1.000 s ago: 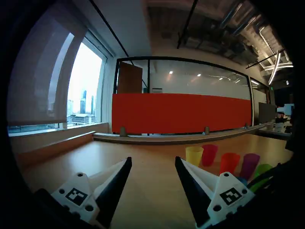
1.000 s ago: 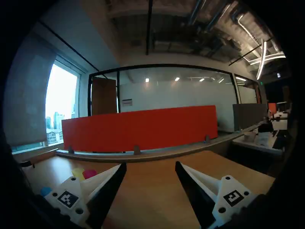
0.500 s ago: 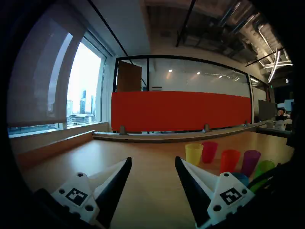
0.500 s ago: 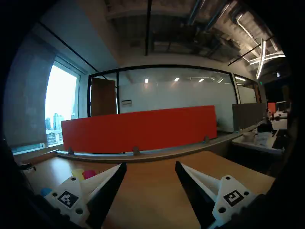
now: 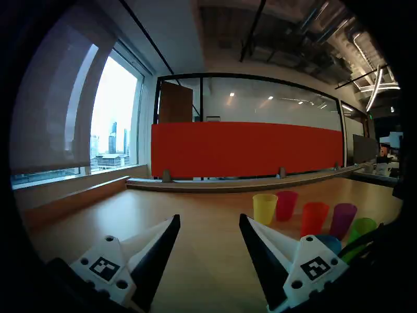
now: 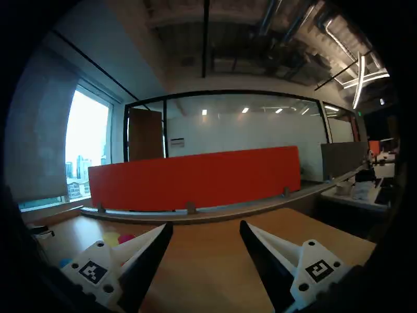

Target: Pour water

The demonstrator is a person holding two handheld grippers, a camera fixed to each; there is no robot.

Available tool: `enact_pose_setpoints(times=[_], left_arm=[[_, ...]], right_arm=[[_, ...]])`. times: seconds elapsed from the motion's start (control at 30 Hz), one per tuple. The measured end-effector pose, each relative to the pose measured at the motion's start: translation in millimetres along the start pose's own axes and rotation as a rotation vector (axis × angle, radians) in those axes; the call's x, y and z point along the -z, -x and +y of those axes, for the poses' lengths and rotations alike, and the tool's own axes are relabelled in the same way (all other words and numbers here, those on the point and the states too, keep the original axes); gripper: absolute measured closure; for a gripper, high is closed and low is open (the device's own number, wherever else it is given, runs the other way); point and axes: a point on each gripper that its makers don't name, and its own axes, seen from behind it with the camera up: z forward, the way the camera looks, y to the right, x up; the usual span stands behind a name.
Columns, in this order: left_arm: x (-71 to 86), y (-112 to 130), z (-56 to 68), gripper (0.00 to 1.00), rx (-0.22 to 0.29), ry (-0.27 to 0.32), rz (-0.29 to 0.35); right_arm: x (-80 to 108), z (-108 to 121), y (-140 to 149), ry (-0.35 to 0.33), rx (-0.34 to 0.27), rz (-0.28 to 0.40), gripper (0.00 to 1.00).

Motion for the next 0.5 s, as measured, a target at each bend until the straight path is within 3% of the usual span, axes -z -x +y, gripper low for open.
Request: enact_pose_setpoints(times=[0.27,0.5], left_arm=[[-0.1,0,0.5,0.16,0.0,0.0,-0.001],[0.1,0,0.3,0.16,-0.001,0.0,-0.001]], right_arm=[[2.7,-2,2,0.002,0.035,0.008,0.01],[2.6,-10,4,-0.011,0.104,0.027,0.01]])
